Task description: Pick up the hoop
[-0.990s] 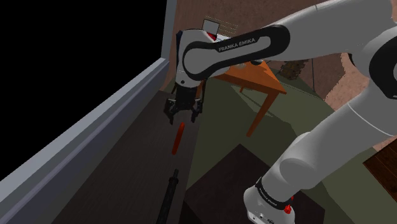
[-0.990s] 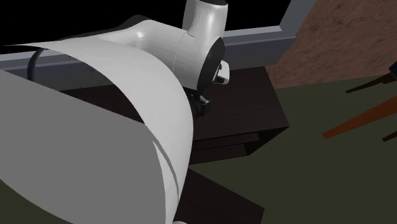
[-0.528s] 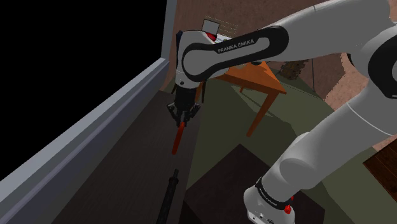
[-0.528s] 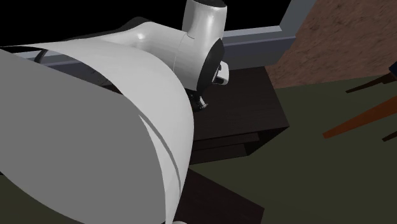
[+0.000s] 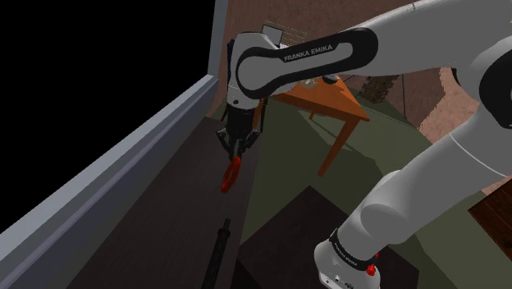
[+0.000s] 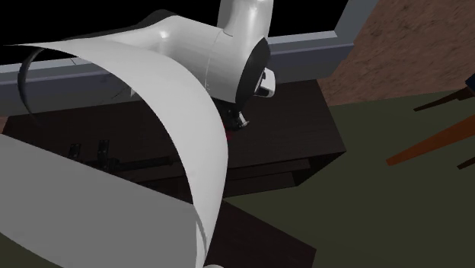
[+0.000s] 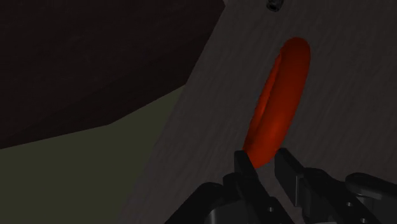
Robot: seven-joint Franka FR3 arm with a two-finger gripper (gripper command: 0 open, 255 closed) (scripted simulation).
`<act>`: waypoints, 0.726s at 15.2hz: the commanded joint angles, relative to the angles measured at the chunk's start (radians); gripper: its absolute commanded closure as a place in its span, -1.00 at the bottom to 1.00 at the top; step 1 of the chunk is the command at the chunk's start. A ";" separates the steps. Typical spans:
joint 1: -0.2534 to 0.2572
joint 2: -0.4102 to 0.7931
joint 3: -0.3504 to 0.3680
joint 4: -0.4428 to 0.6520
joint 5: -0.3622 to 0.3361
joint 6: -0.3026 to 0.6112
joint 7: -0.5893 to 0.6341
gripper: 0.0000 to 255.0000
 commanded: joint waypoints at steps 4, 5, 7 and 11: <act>-0.001 -0.030 -0.007 0.043 0.002 -0.073 0.002 1.00; -0.002 -0.035 -0.008 0.052 0.002 -0.087 0.002 1.00; -0.002 -0.045 -0.010 0.071 0.002 -0.115 0.004 1.00; -0.003 -0.060 -0.015 0.111 0.001 -0.170 0.007 1.00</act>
